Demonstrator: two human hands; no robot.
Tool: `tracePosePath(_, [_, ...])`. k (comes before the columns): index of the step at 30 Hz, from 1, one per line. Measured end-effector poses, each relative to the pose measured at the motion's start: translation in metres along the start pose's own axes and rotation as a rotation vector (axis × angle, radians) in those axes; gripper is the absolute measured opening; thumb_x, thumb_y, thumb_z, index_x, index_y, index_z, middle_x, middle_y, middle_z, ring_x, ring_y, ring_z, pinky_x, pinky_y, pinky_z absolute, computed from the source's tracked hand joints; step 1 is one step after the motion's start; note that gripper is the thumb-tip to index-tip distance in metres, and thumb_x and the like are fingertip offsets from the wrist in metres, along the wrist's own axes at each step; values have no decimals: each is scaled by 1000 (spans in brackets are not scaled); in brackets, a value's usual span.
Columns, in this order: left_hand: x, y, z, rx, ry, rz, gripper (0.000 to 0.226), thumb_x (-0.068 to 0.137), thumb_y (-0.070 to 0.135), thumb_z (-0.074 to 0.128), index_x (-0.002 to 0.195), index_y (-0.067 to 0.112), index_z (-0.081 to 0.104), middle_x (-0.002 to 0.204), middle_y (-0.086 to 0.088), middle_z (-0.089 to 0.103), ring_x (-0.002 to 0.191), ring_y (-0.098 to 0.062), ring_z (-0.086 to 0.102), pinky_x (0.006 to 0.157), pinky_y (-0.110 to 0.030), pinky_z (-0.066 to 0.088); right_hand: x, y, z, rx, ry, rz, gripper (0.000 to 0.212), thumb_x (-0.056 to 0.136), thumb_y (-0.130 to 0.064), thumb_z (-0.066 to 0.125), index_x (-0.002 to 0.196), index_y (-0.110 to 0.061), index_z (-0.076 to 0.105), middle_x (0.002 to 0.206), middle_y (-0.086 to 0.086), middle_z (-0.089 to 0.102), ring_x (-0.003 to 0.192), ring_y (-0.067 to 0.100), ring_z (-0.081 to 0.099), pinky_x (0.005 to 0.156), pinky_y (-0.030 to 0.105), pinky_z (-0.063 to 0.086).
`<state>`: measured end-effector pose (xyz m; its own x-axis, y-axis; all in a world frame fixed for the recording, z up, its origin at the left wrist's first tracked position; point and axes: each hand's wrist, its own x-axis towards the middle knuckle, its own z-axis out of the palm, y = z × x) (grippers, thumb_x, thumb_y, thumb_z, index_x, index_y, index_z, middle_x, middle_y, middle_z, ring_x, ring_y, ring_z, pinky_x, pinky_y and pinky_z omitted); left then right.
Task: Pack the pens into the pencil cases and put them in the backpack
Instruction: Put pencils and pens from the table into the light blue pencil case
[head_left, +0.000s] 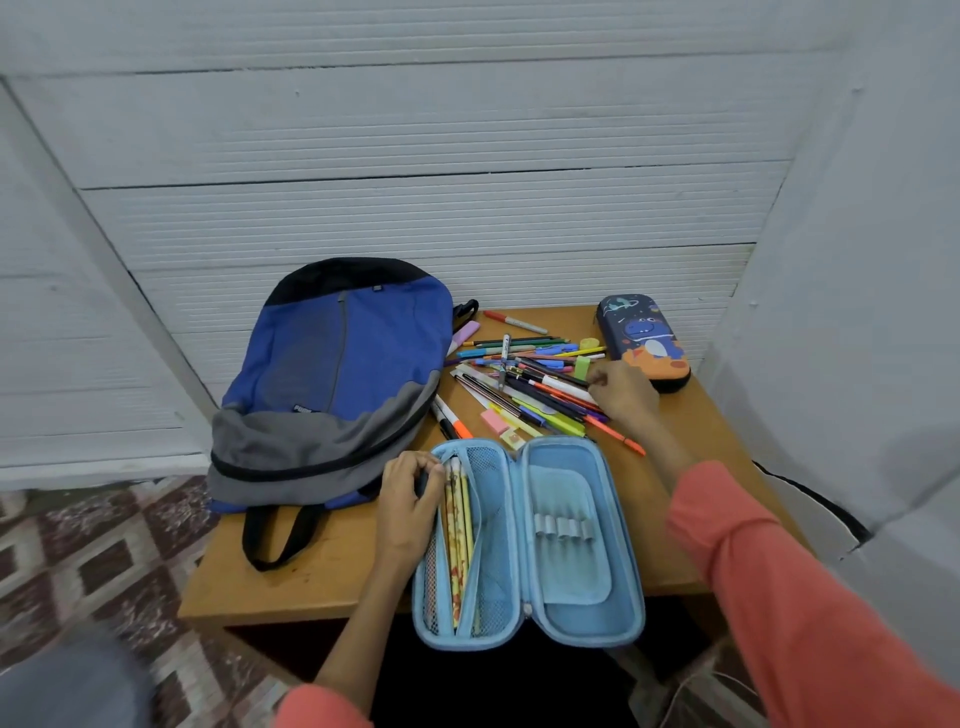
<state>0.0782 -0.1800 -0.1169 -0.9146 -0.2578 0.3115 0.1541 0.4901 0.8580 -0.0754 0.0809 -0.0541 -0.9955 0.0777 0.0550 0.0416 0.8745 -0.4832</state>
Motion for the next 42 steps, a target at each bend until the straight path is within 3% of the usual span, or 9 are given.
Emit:
tracePosePath(6, [1,2,0,-1,8,-20,16,95,13,56,80,20,55,90,5,59,93,-2,49,76,-6,34,2,10,10,-74,-7,-83,17,87,-12,65,102,-18,69,108,5,69,100,24,62,75,34,50])
tracePosePath(14, [2,2,1,7,11,-20,18,93,11,58,80,22,55,89,6,59,93,0,48,76,-5,33,3,10,8,-136,-33,7,15,82,-15,65,96,-11,64,96,9,67,91,28,62,69,36,50])
tracePosePath(19, [3,1,1,6,12,-31,15,93,13,58,81,20,56,90,5,59,93,-2,48,76,-6,34,7,8,9,29,-138,-13,6,80,-13,62,87,-13,62,91,5,65,88,26,61,69,31,46])
tracePosePath(22, [3,0,1,19,13,-27,15,93,13,58,80,21,55,90,6,59,93,0,48,77,-5,33,11,6,12,149,-180,-38,13,84,-6,56,83,-11,68,93,7,66,85,20,59,71,29,45])
tracePosePath(27, [3,0,1,16,6,-31,13,94,14,57,81,18,56,90,6,59,94,-2,48,76,-5,33,11,6,14,90,5,-52,19,88,0,57,86,-13,70,95,8,69,89,25,63,72,32,48])
tracePosePath(36, [4,-4,3,12,17,-23,13,93,14,58,81,18,56,89,6,60,94,-7,50,77,-9,35,11,6,22,-149,-28,-22,15,90,-13,63,103,-12,70,107,10,69,100,30,62,78,37,50])
tracePosePath(42, [4,-3,3,6,21,-15,16,93,12,58,80,20,55,89,6,60,94,-7,50,78,-10,36,7,3,17,20,96,-4,8,86,-16,68,89,-9,71,92,9,70,88,28,63,70,35,49])
